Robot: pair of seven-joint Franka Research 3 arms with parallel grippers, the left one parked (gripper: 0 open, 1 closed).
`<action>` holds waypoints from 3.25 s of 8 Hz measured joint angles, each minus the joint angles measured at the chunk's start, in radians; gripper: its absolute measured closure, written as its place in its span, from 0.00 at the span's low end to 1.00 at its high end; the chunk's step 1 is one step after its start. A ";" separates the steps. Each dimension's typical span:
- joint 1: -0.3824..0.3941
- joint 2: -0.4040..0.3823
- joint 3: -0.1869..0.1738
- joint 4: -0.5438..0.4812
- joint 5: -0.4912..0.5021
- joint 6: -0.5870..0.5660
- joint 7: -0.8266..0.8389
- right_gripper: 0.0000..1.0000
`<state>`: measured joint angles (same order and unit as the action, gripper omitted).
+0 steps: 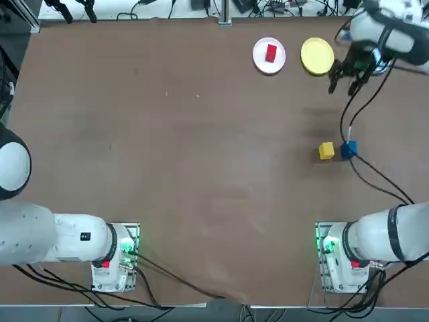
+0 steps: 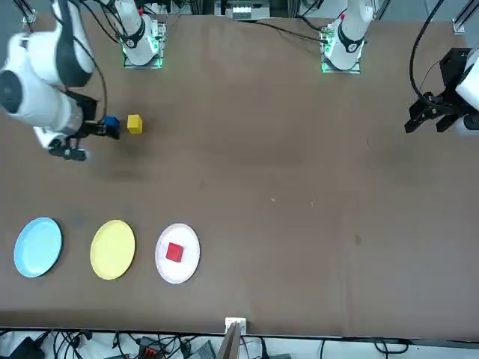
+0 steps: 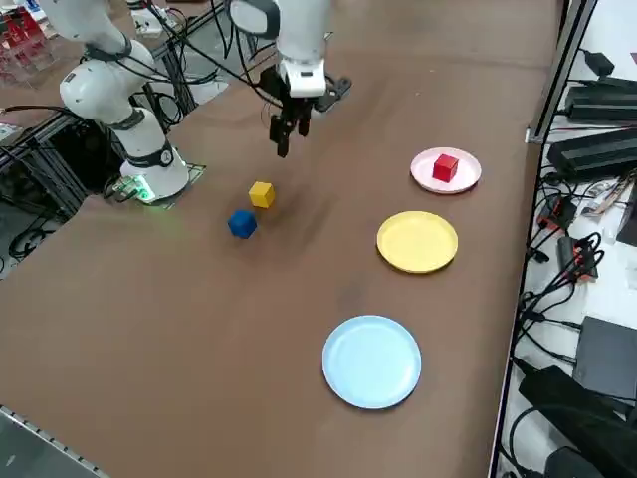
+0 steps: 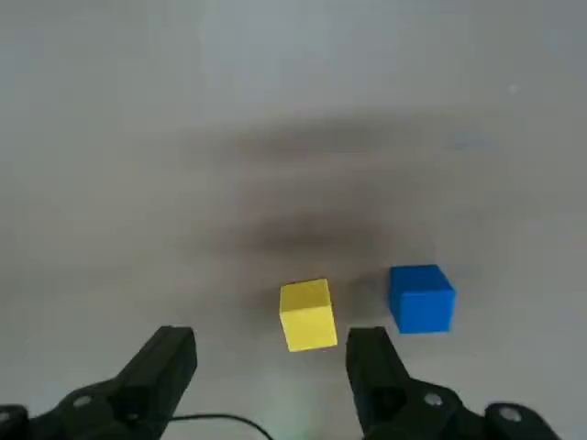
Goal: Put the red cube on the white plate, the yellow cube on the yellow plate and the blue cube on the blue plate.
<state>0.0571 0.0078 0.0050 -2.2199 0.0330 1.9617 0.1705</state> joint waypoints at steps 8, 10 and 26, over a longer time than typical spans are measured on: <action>0.031 0.033 -0.007 -0.336 -0.031 0.301 -0.164 0.00; 0.023 0.033 -0.008 -0.353 -0.035 0.314 -0.167 0.00; -0.010 0.022 -0.010 -0.270 -0.035 0.304 -0.156 0.30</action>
<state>0.0474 0.0296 -0.0050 -2.4904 -0.0017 2.2658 0.0149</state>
